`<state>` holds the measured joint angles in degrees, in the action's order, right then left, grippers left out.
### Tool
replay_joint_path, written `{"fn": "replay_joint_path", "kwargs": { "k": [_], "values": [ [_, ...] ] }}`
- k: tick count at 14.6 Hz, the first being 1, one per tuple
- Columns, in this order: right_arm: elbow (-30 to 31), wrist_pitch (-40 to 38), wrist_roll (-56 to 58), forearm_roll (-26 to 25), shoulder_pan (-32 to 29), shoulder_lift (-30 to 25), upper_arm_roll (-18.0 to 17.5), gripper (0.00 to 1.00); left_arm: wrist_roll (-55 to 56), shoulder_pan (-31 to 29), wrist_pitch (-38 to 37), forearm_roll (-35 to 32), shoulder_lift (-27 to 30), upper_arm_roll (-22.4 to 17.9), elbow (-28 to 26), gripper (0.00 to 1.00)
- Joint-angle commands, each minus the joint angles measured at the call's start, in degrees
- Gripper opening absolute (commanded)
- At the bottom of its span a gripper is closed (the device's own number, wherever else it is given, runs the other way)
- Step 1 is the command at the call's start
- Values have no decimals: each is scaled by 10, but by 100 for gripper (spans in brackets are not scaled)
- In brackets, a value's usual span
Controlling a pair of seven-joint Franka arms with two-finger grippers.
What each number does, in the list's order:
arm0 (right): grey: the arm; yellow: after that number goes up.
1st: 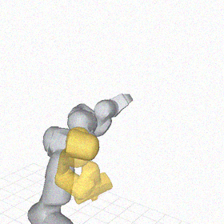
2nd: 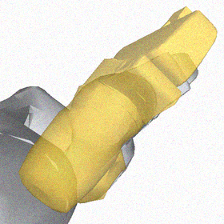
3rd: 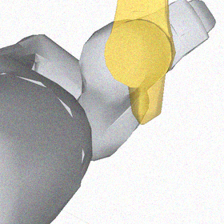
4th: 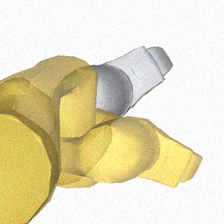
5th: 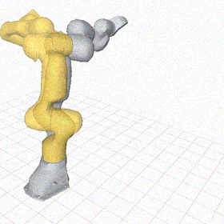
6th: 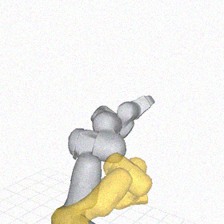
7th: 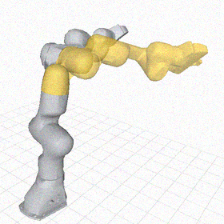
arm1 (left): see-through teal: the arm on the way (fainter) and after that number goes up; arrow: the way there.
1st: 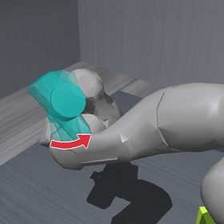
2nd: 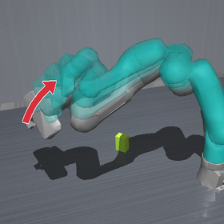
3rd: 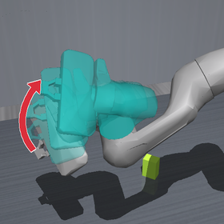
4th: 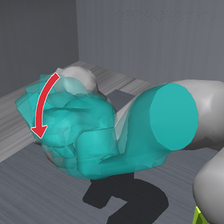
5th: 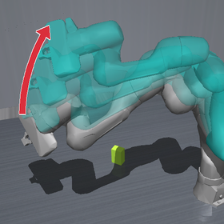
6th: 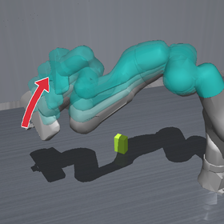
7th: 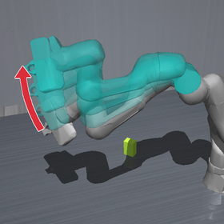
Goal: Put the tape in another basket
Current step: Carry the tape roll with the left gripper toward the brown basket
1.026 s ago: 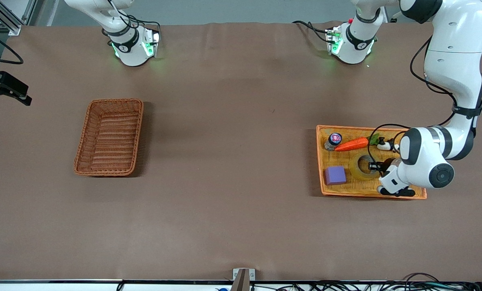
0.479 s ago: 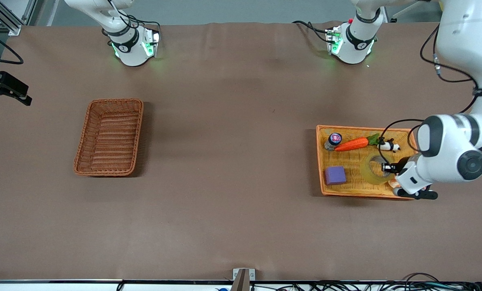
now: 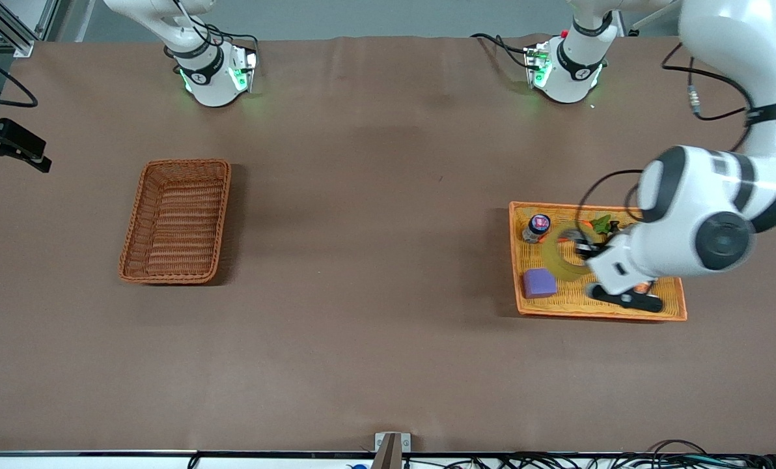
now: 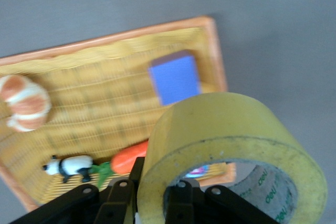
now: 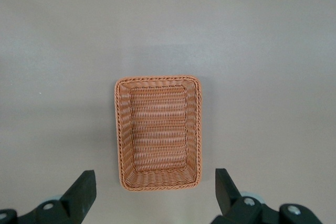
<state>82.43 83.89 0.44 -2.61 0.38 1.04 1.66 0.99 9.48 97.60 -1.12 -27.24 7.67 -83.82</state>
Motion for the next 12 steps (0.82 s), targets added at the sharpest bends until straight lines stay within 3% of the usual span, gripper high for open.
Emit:
{"fn": "replay_joint_path", "kwargs": {
  "k": [1, 5, 8, 12],
  "values": [
    [1, 0, -2, 9, -3, -1, -1, 100, 62, 84, -16, -7, -53, -5, 66, 1],
    [1, 1, -2, 6, -6, -1, -1, 100, 201, 173, 4, 0, -124, 0, 135, 0],
    [2, -2, -4, 7, -3, 0, -1, 100, 345, 238, 90, 58, -184, 1, 143, 0],
    [3, -4, -4, 8, -2, 0, -1, 100, 384, 263, 176, 124, -268, 2, 232, 0]
  ]
}}
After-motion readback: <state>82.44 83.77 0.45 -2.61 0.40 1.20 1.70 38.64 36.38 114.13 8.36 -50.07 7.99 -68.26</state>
